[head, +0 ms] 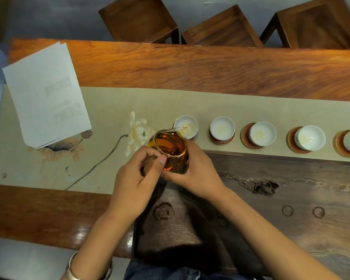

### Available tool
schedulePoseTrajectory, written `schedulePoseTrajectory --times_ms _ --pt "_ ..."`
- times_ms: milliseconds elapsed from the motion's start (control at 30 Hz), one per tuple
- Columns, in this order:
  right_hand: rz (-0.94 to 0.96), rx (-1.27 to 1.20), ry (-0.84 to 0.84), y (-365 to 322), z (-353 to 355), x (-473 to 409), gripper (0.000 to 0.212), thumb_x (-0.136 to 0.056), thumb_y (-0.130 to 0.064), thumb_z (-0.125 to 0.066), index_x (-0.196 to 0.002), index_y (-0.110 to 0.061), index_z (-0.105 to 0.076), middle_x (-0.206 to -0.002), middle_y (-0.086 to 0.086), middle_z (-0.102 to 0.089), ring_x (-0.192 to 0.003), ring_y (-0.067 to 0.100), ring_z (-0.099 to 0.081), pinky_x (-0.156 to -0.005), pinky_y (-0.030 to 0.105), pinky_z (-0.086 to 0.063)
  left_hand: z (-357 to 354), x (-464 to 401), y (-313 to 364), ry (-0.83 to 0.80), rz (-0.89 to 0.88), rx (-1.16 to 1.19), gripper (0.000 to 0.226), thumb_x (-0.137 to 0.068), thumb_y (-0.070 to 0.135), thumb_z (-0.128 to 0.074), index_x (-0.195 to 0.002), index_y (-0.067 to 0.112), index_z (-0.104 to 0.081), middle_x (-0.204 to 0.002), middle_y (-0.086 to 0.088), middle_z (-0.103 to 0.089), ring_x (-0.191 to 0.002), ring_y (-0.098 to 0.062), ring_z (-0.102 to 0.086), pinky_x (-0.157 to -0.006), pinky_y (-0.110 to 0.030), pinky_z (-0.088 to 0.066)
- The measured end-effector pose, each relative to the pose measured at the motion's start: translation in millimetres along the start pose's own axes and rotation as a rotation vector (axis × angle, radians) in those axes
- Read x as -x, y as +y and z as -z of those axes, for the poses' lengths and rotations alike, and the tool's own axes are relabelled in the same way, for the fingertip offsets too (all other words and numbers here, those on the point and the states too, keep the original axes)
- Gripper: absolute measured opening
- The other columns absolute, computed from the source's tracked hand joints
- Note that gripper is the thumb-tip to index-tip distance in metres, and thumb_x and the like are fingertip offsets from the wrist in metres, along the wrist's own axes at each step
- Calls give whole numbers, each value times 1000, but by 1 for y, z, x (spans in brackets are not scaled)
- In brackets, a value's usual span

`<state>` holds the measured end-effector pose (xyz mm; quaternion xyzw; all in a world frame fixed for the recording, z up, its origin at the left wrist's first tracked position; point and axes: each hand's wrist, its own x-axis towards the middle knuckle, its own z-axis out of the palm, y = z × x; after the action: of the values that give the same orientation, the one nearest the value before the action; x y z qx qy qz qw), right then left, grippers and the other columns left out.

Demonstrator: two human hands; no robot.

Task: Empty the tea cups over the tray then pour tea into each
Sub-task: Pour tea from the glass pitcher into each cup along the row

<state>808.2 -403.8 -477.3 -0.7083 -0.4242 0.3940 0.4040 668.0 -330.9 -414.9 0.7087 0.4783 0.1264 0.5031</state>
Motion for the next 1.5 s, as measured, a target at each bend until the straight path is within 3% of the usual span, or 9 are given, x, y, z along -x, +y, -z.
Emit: schedulePoseTrajectory --times_ms 367,467,533,633,800,1067,1200,1400,1500 --pt "-42 11 -1 0 -3 2 68 -67 -71 -74 -125 -50 -45 -108 -49 -48 -105 -26 -47 -83 -3 -37 2 2 -1 0 13 -13 21 -86 54 -52 -87 34 -61 -77 4 -63 -65 -15 -59 -64 -45 -51" --pt "-35 1 -4 -5 -2 2 62 -68 -74 -70 -121 -58 -43 -112 -54 -45 -106 -28 -46 -84 -4 -36 2 2 -1 -2 16 -15 21 -86 53 -51 -86 35 -60 -72 10 -62 -64 -11 -58 -62 -37 -49" --pt "-33 -3 -9 -8 -2 3 61 -67 -82 -64 -120 -63 -41 -113 -57 -43 -106 -30 -45 -84 -5 -34 2 2 -1 3 16 -18 21 -86 54 -51 -86 35 -60 -72 9 -62 -63 -11 -58 -62 -38 -49" --pt "-30 4 -4 -7 -3 3 70 -66 -85 -60 -125 -52 -39 -112 -56 -43 -106 -29 -45 -83 -3 -37 2 3 -1 -2 14 -11 20 -86 53 -51 -86 36 -60 -72 10 -62 -63 -11 -58 -62 -36 -48" --pt "-41 18 -16 -2 -3 5 70 -67 -72 -71 -127 -48 -44 -107 -43 -49 -104 -24 -48 -81 3 -39 3 3 0 -8 21 -6 21 -85 54 -51 -86 36 -60 -73 11 -63 -65 -10 -59 -62 -32 -49" --pt "-47 28 -24 -2 -3 5 70 -67 -73 -70 -127 -48 -43 -105 -43 -49 -102 -25 -48 -80 2 -38 3 3 -1 -2 20 -7 20 -85 54 -51 -86 36 -61 -74 10 -64 -64 -9 -59 -60 -29 -48" --pt "-53 27 -27 -2 -3 5 71 -66 -73 -70 -127 -48 -43 -105 -40 -51 -102 -24 -48 -80 3 -39 3 3 -2 0 15 -18 20 -86 54 -51 -85 36 -61 -72 14 -63 -63 -6 -59 -57 -19 -45" --pt "-67 13 -36 -4 -3 5 70 -65 -73 -69 -125 -49 -43 -105 -36 -52 -100 -22 -49 -80 6 -40 4 3 -3 2 22 -3 21 -85 55 -51 -86 36 -61 -71 13 -62 -62 -7 -57 -58 -25 -46" --pt "-67 0 -38 -7 -2 4 68 -65 -74 -69 -124 -50 -44 -106 -34 -53 -100 -21 -50 -81 5 -40 4 3 -3 4 24 -3 22 -85 55 -51 -87 36 -61 -68 16 -60 -59 -4 -55 -56 -19 -42"
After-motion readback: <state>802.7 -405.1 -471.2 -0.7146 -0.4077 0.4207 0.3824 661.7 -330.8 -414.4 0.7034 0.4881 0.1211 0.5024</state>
